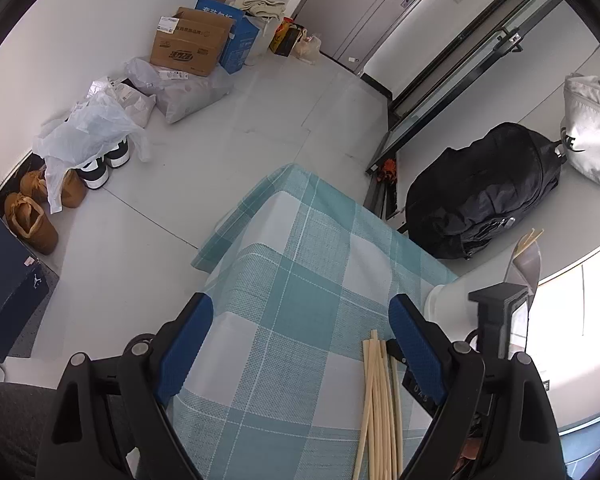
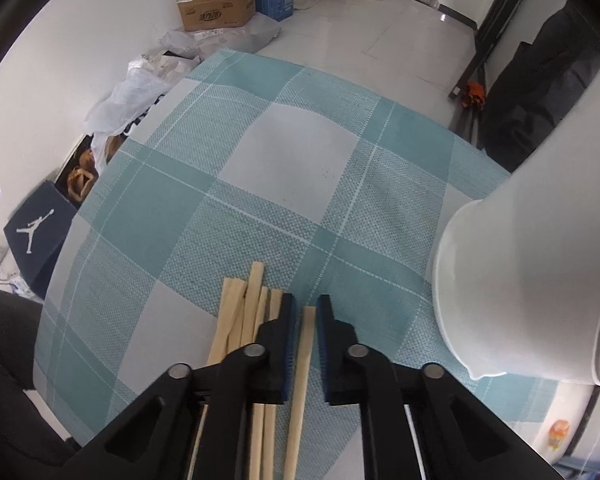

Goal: Organize utensils
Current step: 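Lower the right gripper onto the chopstick pile and grasp one chopstick, then carry the chopstick above the holder with the right gripper while the left gripper grasps a chopstick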

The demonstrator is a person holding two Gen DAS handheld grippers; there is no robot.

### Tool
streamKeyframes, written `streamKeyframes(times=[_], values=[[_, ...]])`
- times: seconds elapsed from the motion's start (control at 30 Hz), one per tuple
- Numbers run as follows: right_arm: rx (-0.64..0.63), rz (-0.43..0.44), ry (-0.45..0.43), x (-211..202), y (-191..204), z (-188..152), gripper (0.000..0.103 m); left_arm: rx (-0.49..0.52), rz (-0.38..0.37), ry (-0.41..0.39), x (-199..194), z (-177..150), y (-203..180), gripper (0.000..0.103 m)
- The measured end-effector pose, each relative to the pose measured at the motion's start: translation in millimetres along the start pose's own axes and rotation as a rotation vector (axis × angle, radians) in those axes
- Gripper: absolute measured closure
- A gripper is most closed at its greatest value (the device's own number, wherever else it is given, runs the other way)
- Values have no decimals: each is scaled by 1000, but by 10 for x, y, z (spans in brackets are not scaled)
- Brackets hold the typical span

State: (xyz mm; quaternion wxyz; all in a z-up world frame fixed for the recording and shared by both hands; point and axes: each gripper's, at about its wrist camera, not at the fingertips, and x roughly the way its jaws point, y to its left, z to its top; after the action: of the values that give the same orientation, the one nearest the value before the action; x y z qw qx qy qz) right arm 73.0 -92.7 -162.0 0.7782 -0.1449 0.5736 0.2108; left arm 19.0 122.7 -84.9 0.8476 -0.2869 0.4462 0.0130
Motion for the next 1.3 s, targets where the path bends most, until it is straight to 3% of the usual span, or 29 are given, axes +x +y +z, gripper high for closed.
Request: streamKeyframes(times=[0.1,0.23,0.4,0.63,0.93,0.97,1.03,1.2,1.3], values=[[79,70,-39,-59,-105,7,98,13,24,9,33,-19,9,16],[139,111,-157,-355,-240,-20,98,39,31,47,103,-81,-15,16],[170,136,-355,-901,-435,-170,98,115,32,132,268,-211,-188,16],[257,169,-622,-1486,-739,-583,98,302,73,254,540,-533,-593,17],[269,180,-721,-1747,-952,-1009,98,312,110,285,721,-598,-754,17],[269,182,-728,-1758,-966,-1045,98,312,110,282,740,-591,-769,20],[267,192,-738,-1783,-1006,-1111,98,307,114,291,792,-583,-784,41],[294,180,-749,-1757,-1114,-1209,98,305,135,272,829,-599,-841,43],[338,200,-740,-1722,-1220,-1246,98,329,166,259,848,-623,-897,59]])
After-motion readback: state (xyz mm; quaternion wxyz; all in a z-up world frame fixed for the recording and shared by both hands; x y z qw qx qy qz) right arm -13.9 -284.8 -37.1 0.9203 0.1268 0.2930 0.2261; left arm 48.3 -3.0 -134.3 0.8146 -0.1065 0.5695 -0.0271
